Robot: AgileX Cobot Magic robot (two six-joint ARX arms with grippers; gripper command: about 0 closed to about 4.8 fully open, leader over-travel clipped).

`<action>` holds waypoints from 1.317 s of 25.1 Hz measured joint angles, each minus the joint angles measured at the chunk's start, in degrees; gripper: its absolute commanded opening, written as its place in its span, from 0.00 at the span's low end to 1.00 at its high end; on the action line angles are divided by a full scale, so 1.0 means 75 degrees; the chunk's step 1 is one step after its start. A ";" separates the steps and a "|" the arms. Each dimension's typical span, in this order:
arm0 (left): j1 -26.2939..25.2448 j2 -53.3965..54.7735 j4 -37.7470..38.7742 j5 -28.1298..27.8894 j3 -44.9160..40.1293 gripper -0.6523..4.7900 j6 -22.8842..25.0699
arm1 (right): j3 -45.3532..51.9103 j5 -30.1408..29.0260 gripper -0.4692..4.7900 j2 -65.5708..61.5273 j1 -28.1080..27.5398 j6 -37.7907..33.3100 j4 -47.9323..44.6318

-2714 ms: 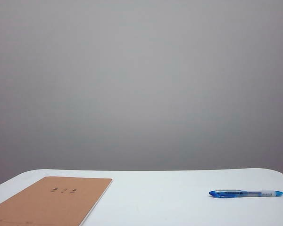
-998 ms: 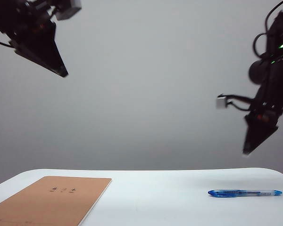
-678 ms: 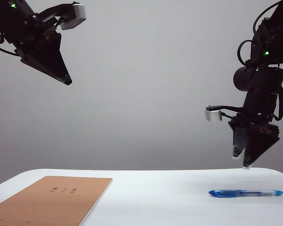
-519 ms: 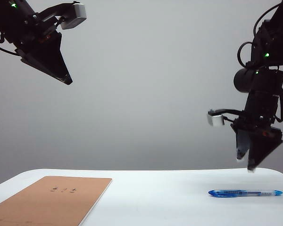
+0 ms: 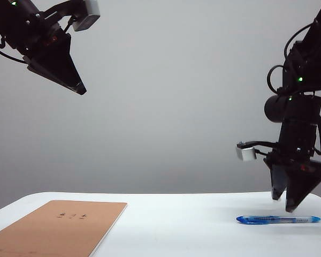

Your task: Pick up a pen on the table and place it on the notebook.

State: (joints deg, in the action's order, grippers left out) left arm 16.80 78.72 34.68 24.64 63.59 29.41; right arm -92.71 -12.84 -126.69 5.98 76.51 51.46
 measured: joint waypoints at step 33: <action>0.0000 0.0029 -0.0289 -0.0061 0.0000 0.11 0.0023 | 0.1236 -0.0367 0.09 0.0073 -0.0012 -0.0807 -0.1510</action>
State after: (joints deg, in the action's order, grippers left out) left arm 16.80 78.94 32.51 24.18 63.59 29.58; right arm -83.44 -15.59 -126.15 5.89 70.46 40.14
